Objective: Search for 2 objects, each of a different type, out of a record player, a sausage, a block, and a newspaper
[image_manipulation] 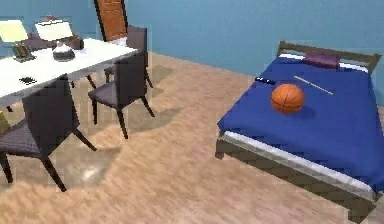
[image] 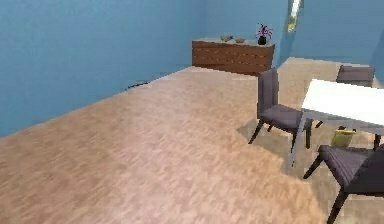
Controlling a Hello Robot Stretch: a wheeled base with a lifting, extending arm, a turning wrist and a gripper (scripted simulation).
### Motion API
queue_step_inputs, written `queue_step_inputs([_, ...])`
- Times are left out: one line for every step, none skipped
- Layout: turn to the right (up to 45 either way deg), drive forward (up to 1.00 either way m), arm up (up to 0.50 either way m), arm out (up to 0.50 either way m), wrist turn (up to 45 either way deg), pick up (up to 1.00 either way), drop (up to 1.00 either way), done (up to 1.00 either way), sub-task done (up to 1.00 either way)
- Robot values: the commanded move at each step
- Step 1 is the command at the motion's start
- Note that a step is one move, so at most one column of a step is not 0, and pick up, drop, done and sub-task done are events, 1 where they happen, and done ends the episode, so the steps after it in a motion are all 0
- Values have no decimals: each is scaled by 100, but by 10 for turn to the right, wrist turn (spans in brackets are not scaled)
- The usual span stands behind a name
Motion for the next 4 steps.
queue_step_inputs([0,100,0,0,0,0,0,0,0])
queue_step_inputs([0,100,0,0,0,0,0,0,0])
queue_step_inputs([0,20,0,0,0,0,0,0,0])
queue_step_inputs([300,0,0,0,0,0,0,0,0])
